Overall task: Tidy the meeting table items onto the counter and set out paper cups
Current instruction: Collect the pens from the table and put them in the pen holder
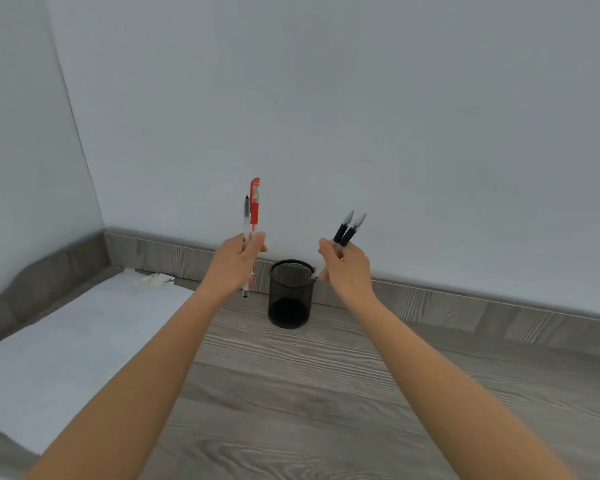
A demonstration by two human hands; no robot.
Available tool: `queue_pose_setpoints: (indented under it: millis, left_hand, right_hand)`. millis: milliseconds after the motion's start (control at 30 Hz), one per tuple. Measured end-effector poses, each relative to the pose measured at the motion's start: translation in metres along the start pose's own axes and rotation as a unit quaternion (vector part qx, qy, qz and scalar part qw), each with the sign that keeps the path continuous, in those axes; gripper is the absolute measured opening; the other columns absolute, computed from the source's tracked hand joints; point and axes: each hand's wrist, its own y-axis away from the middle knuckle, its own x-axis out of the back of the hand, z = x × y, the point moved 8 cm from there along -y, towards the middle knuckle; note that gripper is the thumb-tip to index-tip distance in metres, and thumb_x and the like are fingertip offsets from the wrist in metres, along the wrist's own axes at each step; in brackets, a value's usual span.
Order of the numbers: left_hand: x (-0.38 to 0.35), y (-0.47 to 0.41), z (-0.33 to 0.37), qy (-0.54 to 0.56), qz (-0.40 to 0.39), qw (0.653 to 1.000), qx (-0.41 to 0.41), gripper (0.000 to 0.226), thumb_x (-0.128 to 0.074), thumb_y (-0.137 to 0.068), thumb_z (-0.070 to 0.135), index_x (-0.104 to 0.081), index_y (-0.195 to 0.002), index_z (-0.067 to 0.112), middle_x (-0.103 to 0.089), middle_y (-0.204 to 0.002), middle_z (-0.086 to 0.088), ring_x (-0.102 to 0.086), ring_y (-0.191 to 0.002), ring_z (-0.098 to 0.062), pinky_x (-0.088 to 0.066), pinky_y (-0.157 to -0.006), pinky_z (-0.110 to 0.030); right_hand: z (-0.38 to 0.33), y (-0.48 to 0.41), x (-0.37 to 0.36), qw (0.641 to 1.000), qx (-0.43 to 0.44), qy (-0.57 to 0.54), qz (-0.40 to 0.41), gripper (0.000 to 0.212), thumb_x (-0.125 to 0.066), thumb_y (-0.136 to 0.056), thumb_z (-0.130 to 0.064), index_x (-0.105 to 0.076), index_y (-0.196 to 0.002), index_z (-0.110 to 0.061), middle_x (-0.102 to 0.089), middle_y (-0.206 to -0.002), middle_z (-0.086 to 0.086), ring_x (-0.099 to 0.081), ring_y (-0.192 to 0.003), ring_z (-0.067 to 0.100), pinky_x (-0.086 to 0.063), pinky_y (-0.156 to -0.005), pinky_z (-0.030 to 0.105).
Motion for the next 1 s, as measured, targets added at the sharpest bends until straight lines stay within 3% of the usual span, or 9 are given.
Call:
queue_pose_setpoints:
  millis: [67, 133, 233, 367, 433, 533, 667, 833, 1000]
  left_hand:
    - [0.005, -0.015, -0.005, 0.012, 0.007, 1.000, -0.006, 0.032, -0.041, -0.094, 0.032, -0.060, -0.083, 0.008, -0.046, -0.065, 0.002, -0.044, -0.059, -0.010, -0.039, -0.057, -0.024]
    - [0.001, -0.026, -0.007, 0.000, -0.001, 1.000, -0.022, 0.031, -0.045, -0.093, 0.030, -0.059, -0.078, 0.007, -0.047, -0.062, 0.003, -0.044, -0.060, -0.009, -0.036, -0.059, -0.022]
    - [-0.017, -0.039, -0.015, -0.017, -0.036, 0.999, -0.023, 0.035, -0.049, -0.091, 0.031, -0.060, -0.078, 0.000, -0.048, -0.061, -0.003, -0.044, -0.057, -0.014, -0.035, -0.057, -0.025]
    - [-0.038, -0.055, -0.021, -0.014, -0.076, 0.996, -0.035, 0.035, -0.052, -0.090, 0.030, -0.057, -0.070, 0.002, -0.055, -0.062, -0.011, -0.054, -0.059, -0.023, -0.047, -0.065, -0.038]
    - [-0.047, -0.063, -0.023, -0.025, -0.094, 0.995, -0.036, 0.038, -0.052, -0.090, 0.030, -0.061, -0.073, -0.003, -0.058, -0.062, -0.011, -0.057, -0.059, -0.023, -0.049, -0.066, -0.037]
    - [-0.060, -0.072, -0.028, -0.075, -0.126, 0.989, -0.032, 0.037, -0.051, -0.091, 0.029, -0.056, -0.065, 0.003, -0.052, -0.055, -0.002, -0.052, -0.056, -0.017, -0.045, -0.062, -0.030]
    - [-0.075, -0.076, -0.036, -0.112, -0.157, 0.981, -0.028, 0.030, -0.054, -0.088, 0.024, -0.047, -0.062, 0.010, -0.048, -0.057, 0.000, -0.049, -0.058, -0.016, -0.042, -0.063, -0.031]
    - [-0.080, -0.077, -0.039, -0.124, -0.157, 0.979, -0.042, 0.016, -0.059, -0.083, 0.021, -0.052, -0.073, 0.011, -0.049, -0.064, 0.005, -0.046, -0.063, -0.011, -0.035, -0.056, -0.020]
    - [-0.078, -0.077, -0.040, -0.115, -0.148, 0.982, -0.032, 0.017, -0.065, -0.080, 0.022, -0.061, -0.089, 0.008, -0.054, -0.075, 0.001, -0.050, -0.078, -0.016, -0.036, -0.061, -0.026]
  right_hand:
    - [0.002, -0.013, -0.012, 1.000, -0.012, 0.007, -0.009, 0.037, -0.045, -0.092, -0.033, -0.060, -0.090, 0.000, -0.056, -0.054, 0.002, -0.052, -0.044, 0.003, -0.043, -0.050, 0.008]
    - [0.004, -0.024, -0.024, 0.999, -0.019, 0.014, -0.029, 0.034, -0.047, -0.092, -0.033, -0.061, -0.094, -0.002, -0.055, -0.054, 0.001, -0.052, -0.040, -0.001, -0.044, -0.052, 0.012]
    - [0.007, -0.036, -0.034, 0.998, -0.027, 0.043, -0.041, 0.038, -0.048, -0.091, -0.033, -0.061, -0.095, 0.003, -0.056, -0.062, 0.006, -0.055, -0.058, 0.014, -0.045, -0.065, 0.028]
    - [0.014, -0.045, -0.043, 0.994, -0.035, 0.078, -0.062, 0.038, -0.050, -0.091, -0.031, -0.057, -0.081, 0.005, -0.054, -0.069, 0.011, -0.052, -0.068, 0.021, -0.039, -0.067, 0.031]
    - [0.018, -0.049, -0.045, 0.992, -0.031, 0.102, -0.065, 0.032, -0.052, -0.090, -0.030, -0.049, -0.069, -0.006, -0.054, -0.069, 0.011, -0.054, -0.070, 0.023, -0.044, -0.069, 0.033]
    - [0.023, -0.052, -0.049, 0.991, -0.029, 0.116, -0.062, 0.024, -0.053, -0.089, -0.027, -0.055, -0.074, -0.009, -0.053, -0.064, 0.002, -0.057, -0.072, 0.022, -0.052, -0.080, 0.042]
    - [0.026, -0.052, -0.050, 0.990, -0.018, 0.136, -0.042, 0.024, -0.057, -0.087, -0.029, -0.063, -0.087, -0.006, -0.051, -0.065, -0.007, -0.050, -0.067, 0.010, -0.042, -0.062, 0.022]
    - [0.032, -0.047, -0.038, 0.996, -0.039, 0.073, 0.025, 0.017, -0.052, -0.090, -0.030, -0.056, -0.090, -0.014, -0.051, -0.067, -0.005, -0.045, -0.058, 0.000, -0.036, -0.052, 0.010]
    - [0.046, -0.027, -0.020, 0.993, -0.067, -0.014, 0.095, 0.014, -0.044, -0.093, -0.027, -0.052, -0.090, -0.016, -0.049, -0.068, -0.008, -0.045, -0.061, 0.006, -0.035, -0.059, 0.024]
